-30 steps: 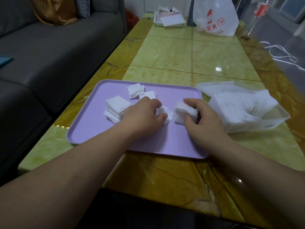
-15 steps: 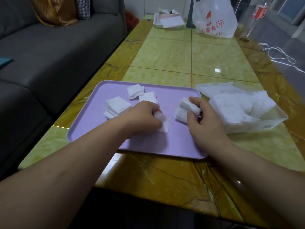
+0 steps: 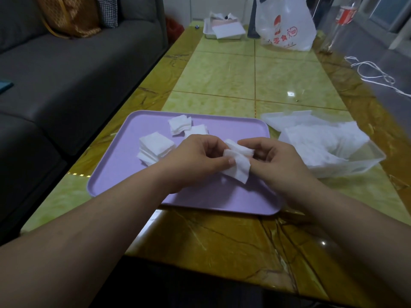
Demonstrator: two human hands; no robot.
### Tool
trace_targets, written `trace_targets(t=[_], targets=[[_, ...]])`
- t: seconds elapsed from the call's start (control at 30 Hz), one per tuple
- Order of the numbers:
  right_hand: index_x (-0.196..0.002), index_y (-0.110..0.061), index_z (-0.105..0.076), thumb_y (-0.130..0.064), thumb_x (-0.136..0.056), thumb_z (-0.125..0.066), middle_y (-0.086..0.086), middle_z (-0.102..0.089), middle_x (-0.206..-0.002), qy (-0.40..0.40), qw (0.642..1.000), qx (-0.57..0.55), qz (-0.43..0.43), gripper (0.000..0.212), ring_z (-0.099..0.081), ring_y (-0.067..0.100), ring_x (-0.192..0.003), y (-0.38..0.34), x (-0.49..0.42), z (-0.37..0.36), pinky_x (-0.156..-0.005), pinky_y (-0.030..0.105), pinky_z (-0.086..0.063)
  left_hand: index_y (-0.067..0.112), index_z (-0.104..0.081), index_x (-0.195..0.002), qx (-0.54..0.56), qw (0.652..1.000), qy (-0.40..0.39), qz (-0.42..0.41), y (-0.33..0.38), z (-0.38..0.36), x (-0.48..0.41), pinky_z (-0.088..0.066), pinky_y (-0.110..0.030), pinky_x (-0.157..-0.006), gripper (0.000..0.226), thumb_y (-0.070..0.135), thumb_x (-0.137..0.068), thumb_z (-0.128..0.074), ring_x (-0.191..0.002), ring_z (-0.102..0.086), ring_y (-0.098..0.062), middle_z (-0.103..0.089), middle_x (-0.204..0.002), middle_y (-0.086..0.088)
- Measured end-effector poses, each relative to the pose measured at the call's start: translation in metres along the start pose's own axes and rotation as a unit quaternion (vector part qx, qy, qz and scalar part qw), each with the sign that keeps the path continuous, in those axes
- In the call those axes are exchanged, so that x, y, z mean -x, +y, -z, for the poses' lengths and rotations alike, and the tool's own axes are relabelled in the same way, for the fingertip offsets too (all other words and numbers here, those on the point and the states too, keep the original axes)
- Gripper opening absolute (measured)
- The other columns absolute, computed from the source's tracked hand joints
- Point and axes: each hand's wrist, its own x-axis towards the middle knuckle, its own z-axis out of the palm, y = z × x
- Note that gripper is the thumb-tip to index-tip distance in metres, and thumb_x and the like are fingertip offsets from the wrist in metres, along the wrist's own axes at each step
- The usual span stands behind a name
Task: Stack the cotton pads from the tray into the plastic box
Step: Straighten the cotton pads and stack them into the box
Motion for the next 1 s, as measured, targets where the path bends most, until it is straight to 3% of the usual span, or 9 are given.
trace_targets(t=[0.3,0.4,0.53,0.6,0.73,0.87,1.0], targets=[[-0.12,-0.012,-0.073,-0.004,-0.093,-0.07,0.0,-0.079,-0.103,0.005,0.999,0.051,0.015,0.028,-0.075,0.011,-0.097,-0.0017,0.0008,-0.0007,-0.083,0.03,-0.06,0.015,-0.072,-0.089,-0.023,0.999,0.039,0.001,-0.0028,-0.0002,-0.003,-0.045,-0.026,-0.06,0.012,0.024,-0.087,-0.079,-0.063,-0.057,-0.007,-0.074,-0.078,-0.004],[-0.12,-0.012,-0.073,-0.003,-0.093,-0.069,0.002,-0.079,-0.103,0.002,0.999,0.032,0.017,0.029,-0.075,0.013,-0.099,-0.0027,0.0011,-0.0009,-0.089,0.036,-0.06,0.014,-0.071,-0.087,-0.034,0.998,0.053,0.002,-0.0036,-0.001,-0.0037,-0.044,-0.023,-0.057,0.011,0.023,-0.086,-0.078,-0.06,-0.054,-0.007,-0.068,-0.074,0.001],[-0.119,-0.016,-0.072,-0.024,-0.075,-0.088,0.005,-0.078,-0.105,-0.025,0.999,-0.024,0.006,0.047,-0.074,0.019,-0.101,-0.005,0.0037,-0.0034,-0.089,0.037,-0.06,0.017,-0.068,-0.088,-0.036,0.997,0.075,-0.001,-0.0051,-0.0024,-0.0052,-0.042,-0.02,-0.055,0.016,0.026,-0.084,-0.079,-0.058,-0.053,-0.004,-0.067,-0.072,-0.002],[-0.116,-0.022,-0.071,-0.02,-0.073,-0.091,0.001,-0.078,-0.106,-0.006,0.999,0.04,0.021,0.048,-0.074,0.017,-0.101,-0.0036,0.0034,-0.0057,-0.088,0.035,-0.06,0.021,-0.066,-0.095,-0.047,0.995,0.088,-0.002,-0.0047,-0.0025,-0.0059,-0.044,-0.019,-0.053,0.023,0.03,-0.081,-0.082,-0.058,-0.054,-0.004,-0.07,-0.077,-0.004],[-0.113,-0.025,-0.07,0.003,-0.087,-0.07,-0.002,-0.075,-0.11,0.001,0.994,0.094,0.049,0.039,-0.072,0.012,-0.101,-0.0036,0.0016,-0.0027,-0.089,0.032,-0.057,0.031,-0.067,-0.112,-0.099,0.994,0.033,-0.014,-0.0027,0.0021,-0.0027,-0.043,-0.019,-0.051,0.034,0.033,-0.082,-0.083,-0.058,-0.055,-0.004,-0.07,-0.079,-0.004],[-0.117,-0.031,-0.067,-0.01,-0.086,-0.068,-0.011,-0.073,-0.113,-0.023,0.983,0.157,0.091,0.038,-0.07,0.008,-0.105,-0.0068,0.0045,-0.004,-0.093,0.025,-0.055,0.027,-0.072,-0.097,-0.106,0.994,0.002,-0.038,-0.0022,0.0011,-0.002,-0.036,-0.02,-0.049,0.014,0.023,-0.085,-0.078,-0.053,-0.049,-0.007,-0.061,-0.068,0.003],[-0.119,-0.035,-0.061,-0.003,-0.088,-0.067,-0.016,-0.068,-0.118,-0.011,0.976,0.198,0.091,0.045,-0.066,0.005,-0.11,-0.0053,0.0043,-0.004,-0.1,0.022,-0.051,0.023,-0.07,-0.091,-0.1,0.995,0.009,-0.026,-0.0033,0.0023,-0.0035,-0.038,-0.025,-0.052,0.012,0.021,-0.083,-0.078,-0.054,-0.051,-0.01,-0.062,-0.066,0.004]])
